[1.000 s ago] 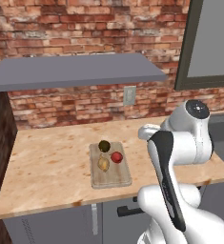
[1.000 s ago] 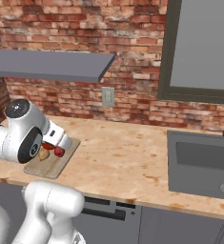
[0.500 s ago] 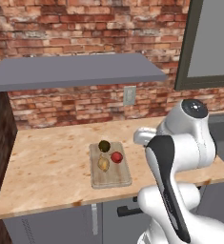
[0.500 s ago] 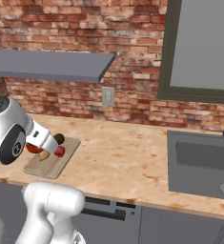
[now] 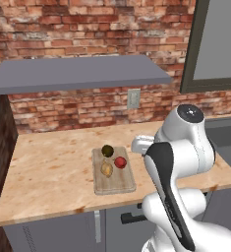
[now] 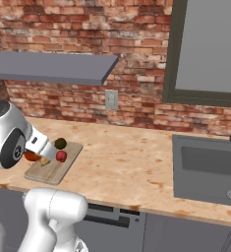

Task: Place the avocado, onion, tomato, and bell pepper on the cutting board.

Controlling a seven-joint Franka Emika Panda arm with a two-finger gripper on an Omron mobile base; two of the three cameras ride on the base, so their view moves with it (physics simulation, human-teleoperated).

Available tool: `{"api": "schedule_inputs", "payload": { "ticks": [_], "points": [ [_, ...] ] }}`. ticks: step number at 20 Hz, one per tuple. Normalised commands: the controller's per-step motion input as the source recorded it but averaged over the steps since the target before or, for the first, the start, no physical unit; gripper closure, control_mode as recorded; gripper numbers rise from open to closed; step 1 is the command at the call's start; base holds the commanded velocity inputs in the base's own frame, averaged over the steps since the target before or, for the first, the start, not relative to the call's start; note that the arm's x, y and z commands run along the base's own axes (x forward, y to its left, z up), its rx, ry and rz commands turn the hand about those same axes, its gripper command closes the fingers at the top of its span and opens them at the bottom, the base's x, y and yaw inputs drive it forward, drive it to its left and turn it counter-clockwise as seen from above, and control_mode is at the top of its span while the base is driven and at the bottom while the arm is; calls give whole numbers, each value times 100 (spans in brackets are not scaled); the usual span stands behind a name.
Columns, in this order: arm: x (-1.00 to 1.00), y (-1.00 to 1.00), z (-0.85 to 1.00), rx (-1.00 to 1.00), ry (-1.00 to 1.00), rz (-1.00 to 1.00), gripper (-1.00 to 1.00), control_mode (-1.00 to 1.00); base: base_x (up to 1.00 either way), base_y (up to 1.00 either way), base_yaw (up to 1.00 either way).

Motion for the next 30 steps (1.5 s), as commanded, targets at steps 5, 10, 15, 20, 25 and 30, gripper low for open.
{"api": "schedule_inputs", "payload": {
  "ticks": [5,10,15,20,25,30],
  "points": [
    [15,3,-37,8,0,3,100,-100,0,0,0],
    [29,12,-28,4,0,3,100,-100,0,0,0],
    [42,17,-50,0,2,1,100,-100,0,0,0],
    [45,20,-51,0,6,0,100,-100,0,0,0],
    [31,15,-33,0,0,0,100,-100,0,0,0],
    [23,3,-38,0,1,0,100,-100,0,0,0]
  ]
}}
